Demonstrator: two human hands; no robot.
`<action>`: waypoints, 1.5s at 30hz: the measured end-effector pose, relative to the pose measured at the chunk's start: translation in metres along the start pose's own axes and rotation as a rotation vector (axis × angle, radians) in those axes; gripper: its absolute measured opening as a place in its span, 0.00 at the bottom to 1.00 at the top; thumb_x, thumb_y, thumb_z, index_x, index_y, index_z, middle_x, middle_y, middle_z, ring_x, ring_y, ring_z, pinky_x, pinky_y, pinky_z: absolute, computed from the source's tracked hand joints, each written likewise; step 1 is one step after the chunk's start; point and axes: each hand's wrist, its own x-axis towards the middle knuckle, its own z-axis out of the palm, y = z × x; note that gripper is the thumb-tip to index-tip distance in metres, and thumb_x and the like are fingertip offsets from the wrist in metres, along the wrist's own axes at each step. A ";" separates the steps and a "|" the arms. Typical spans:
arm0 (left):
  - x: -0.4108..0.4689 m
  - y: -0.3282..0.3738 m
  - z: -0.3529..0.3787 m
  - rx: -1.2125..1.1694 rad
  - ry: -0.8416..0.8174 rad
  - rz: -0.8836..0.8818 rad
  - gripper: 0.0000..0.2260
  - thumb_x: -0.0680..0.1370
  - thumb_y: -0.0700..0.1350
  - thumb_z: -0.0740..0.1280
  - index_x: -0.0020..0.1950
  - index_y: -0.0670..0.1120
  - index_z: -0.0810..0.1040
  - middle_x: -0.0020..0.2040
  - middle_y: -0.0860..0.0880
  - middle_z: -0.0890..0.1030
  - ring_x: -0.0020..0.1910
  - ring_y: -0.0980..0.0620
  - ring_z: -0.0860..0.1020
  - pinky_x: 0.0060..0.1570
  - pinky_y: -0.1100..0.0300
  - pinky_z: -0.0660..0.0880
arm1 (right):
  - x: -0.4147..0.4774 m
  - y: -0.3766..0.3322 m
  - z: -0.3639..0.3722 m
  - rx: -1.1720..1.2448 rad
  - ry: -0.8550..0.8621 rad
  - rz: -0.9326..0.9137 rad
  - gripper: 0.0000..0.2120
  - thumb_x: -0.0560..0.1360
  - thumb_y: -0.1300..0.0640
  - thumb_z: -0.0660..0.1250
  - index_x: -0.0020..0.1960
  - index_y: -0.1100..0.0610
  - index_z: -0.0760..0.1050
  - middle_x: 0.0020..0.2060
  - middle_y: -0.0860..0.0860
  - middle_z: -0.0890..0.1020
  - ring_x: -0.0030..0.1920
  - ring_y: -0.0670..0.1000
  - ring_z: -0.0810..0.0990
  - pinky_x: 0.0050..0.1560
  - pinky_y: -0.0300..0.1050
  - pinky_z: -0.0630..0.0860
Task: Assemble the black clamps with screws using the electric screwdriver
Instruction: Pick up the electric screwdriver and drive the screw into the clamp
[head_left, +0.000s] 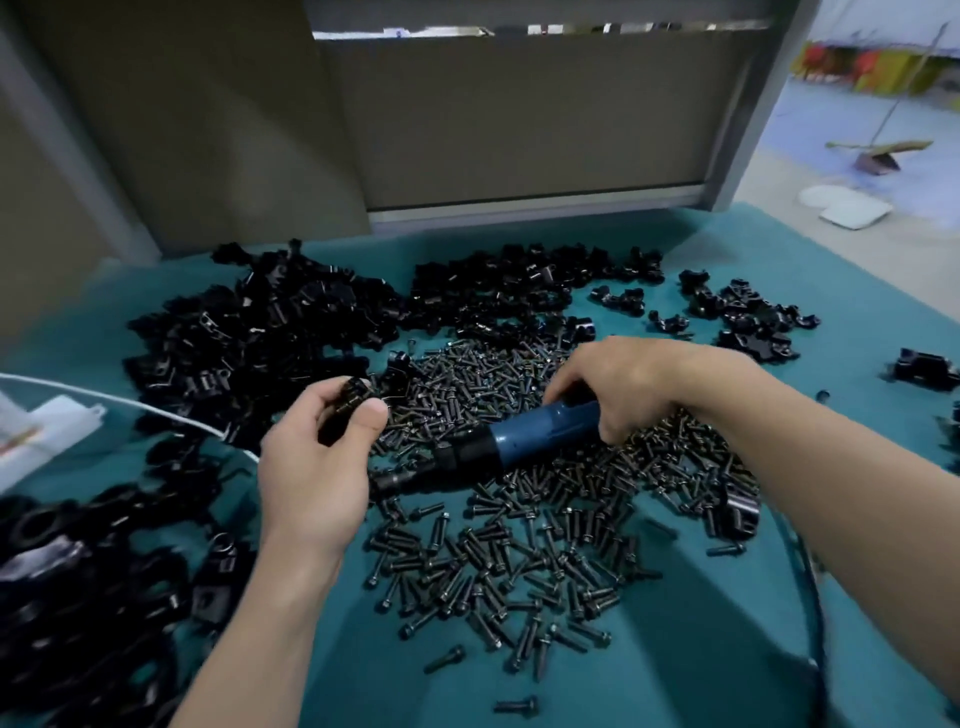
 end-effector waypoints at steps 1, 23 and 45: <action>-0.001 -0.001 0.001 0.021 -0.002 0.002 0.09 0.81 0.49 0.72 0.49 0.65 0.81 0.47 0.68 0.83 0.45 0.67 0.80 0.50 0.60 0.74 | -0.002 -0.004 0.005 -0.015 0.070 0.031 0.30 0.71 0.66 0.72 0.66 0.41 0.77 0.53 0.45 0.81 0.46 0.49 0.79 0.45 0.45 0.77; -0.013 -0.004 0.017 0.414 -0.299 0.139 0.16 0.82 0.54 0.69 0.70 0.61 0.73 0.47 0.65 0.76 0.43 0.61 0.77 0.41 0.61 0.70 | -0.003 -0.040 0.071 1.253 0.547 0.583 0.28 0.78 0.33 0.66 0.45 0.60 0.80 0.29 0.53 0.85 0.19 0.48 0.72 0.29 0.42 0.70; -0.015 -0.009 0.015 -0.208 -0.175 -0.157 0.08 0.84 0.50 0.67 0.61 0.55 0.83 0.52 0.56 0.86 0.37 0.66 0.78 0.48 0.58 0.73 | -0.010 -0.050 0.062 1.625 0.709 0.486 0.14 0.66 0.53 0.78 0.46 0.54 0.75 0.33 0.49 0.74 0.31 0.48 0.70 0.32 0.41 0.67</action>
